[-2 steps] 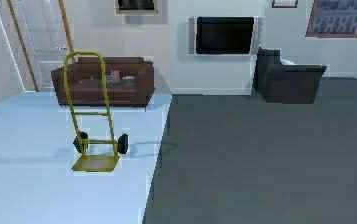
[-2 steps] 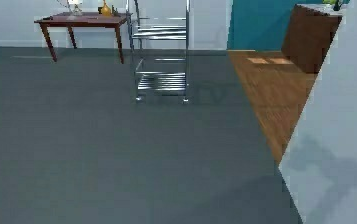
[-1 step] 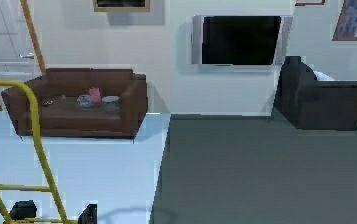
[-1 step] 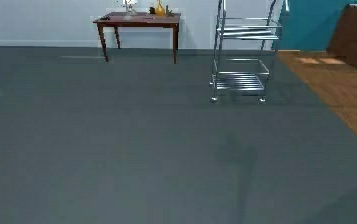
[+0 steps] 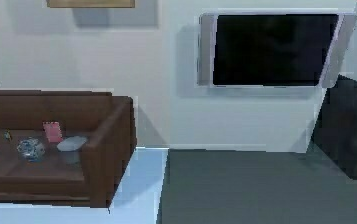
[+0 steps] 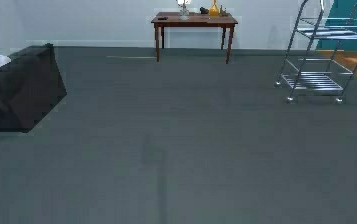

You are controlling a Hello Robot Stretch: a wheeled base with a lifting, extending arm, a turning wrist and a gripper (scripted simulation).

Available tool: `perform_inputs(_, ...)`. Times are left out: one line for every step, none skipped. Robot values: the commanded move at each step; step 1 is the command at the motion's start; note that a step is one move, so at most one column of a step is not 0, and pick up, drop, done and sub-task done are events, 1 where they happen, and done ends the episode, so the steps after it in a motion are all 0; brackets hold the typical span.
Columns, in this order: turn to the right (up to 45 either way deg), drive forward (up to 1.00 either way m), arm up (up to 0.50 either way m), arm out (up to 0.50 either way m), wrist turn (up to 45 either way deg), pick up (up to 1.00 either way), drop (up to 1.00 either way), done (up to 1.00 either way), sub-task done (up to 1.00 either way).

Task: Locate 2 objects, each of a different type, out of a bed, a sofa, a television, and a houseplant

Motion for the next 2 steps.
perform_inputs(0.0, 0.55, 0.00, 0.00, 0.0, 0.00, 0.00, 0.00, 0.00)
perform_inputs(-45.0, 0.00, 0.00, 0.00, 0.0, 0.00, 0.00, 0.00, 0.00)
